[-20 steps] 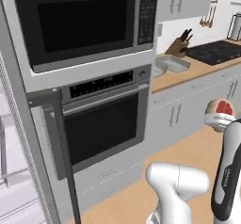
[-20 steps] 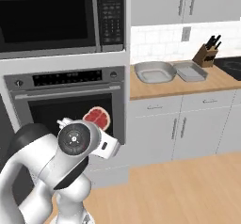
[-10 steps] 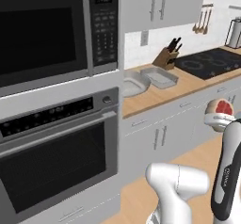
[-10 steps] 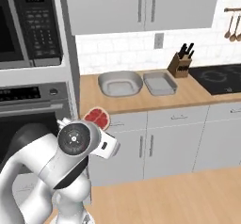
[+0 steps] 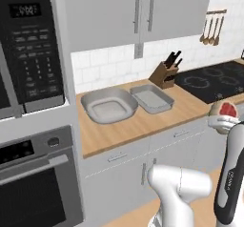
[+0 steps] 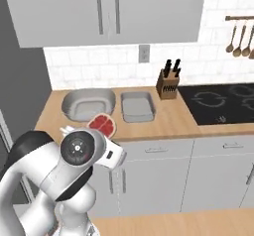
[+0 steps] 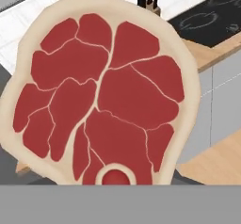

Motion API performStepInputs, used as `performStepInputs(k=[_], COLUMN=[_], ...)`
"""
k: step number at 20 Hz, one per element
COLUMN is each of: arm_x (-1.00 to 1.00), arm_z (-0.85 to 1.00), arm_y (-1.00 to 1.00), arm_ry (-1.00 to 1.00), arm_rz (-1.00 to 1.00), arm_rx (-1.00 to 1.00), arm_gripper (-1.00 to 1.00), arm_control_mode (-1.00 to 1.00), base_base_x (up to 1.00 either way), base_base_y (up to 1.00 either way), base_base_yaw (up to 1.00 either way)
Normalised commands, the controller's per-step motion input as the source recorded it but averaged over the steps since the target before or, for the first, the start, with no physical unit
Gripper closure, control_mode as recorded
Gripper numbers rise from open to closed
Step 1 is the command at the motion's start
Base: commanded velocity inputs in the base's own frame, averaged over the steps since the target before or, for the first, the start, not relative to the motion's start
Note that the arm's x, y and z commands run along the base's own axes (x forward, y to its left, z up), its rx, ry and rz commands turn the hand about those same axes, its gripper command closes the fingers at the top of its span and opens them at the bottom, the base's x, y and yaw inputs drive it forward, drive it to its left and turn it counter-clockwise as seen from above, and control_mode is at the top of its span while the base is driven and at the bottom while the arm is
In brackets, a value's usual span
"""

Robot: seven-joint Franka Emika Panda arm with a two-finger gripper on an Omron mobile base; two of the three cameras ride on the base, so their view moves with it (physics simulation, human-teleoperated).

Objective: Place one avocado and one steak in each tupperware on the nearby counter, to pack two identical lunches.

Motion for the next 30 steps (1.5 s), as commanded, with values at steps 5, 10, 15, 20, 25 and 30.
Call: performStepInputs(k=[5, 10, 15, 20, 25, 30], arm_x=[0.00, 0.40, 1.00, 1.00, 1.00, 1.00], arm_z=[0.00, -0.30, -0.93, -0.18, -0.40, -0.52], arm_y=[0.00, 0.04, 0.71, -0.10, 0.00, 0.00], arm_ry=[0.00, 0.16, 0.48, 0.09, 0.11, 0.20], arm_rz=[0.00, 0.05, 0.04, 0.01, 0.00, 0.01], arm_rx=[0.00, -0.06, -0.20, 0.00, 0.00, 0.00], arm_gripper=[1.00, 1.00, 1.00, 1.00, 1.00, 1.00], arm_control_mode=[1.00, -1.00, -1.00, -1.00, -1.00, -1.00], base_base_x=[1.00, 0.60, 0.00, 0.00, 0.00, 0.00], base_base_y=[-0.63, -0.11, 0.00, 0.00, 0.00, 0.00], base_base_yaw=[0.30, 0.13, 0.00, 0.00, 0.00, 0.00])
